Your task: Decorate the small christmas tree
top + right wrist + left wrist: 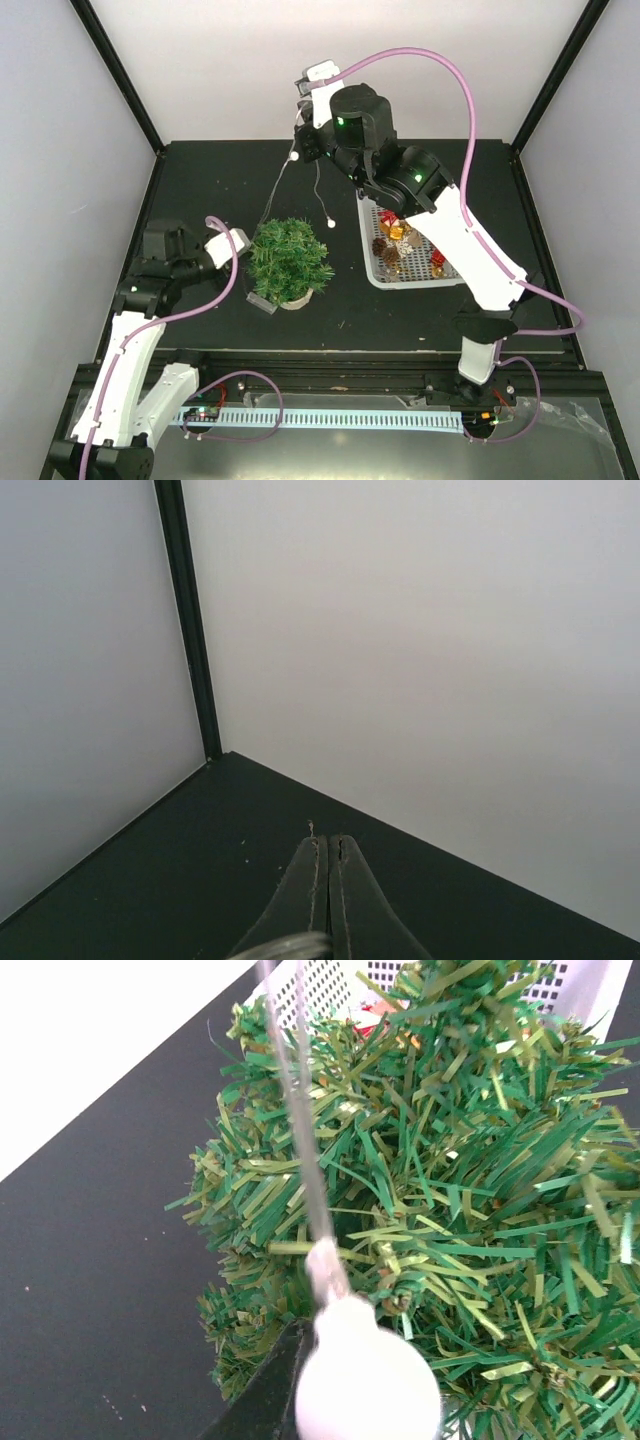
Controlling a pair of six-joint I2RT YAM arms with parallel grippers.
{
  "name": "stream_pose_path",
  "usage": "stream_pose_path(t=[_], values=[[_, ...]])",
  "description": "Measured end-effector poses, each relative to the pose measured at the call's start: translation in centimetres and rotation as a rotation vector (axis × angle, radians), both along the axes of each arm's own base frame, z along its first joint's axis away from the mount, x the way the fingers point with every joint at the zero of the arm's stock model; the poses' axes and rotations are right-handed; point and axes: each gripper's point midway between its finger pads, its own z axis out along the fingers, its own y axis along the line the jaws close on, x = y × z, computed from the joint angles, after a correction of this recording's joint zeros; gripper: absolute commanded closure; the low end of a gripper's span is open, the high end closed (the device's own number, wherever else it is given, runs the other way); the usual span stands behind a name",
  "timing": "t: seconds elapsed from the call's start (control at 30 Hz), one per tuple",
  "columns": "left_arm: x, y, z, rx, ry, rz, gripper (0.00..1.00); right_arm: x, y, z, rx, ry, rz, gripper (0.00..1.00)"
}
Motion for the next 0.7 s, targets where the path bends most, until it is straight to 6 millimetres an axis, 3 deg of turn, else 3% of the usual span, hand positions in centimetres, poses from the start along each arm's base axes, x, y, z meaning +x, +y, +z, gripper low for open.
stream_pose_path(t=[0.53,0.7], values=[[0.9,0.1,-0.9,-0.01,0.032,0.021,0.07,3.7,1.5,-3.5,-0.074,0.015,-0.057,0.99],[1.4,0.7,-0.8,0.005,0.015,0.054,0.01,4.4,1.1,-4.1,-0.089,0.012,-0.087,0.99]])
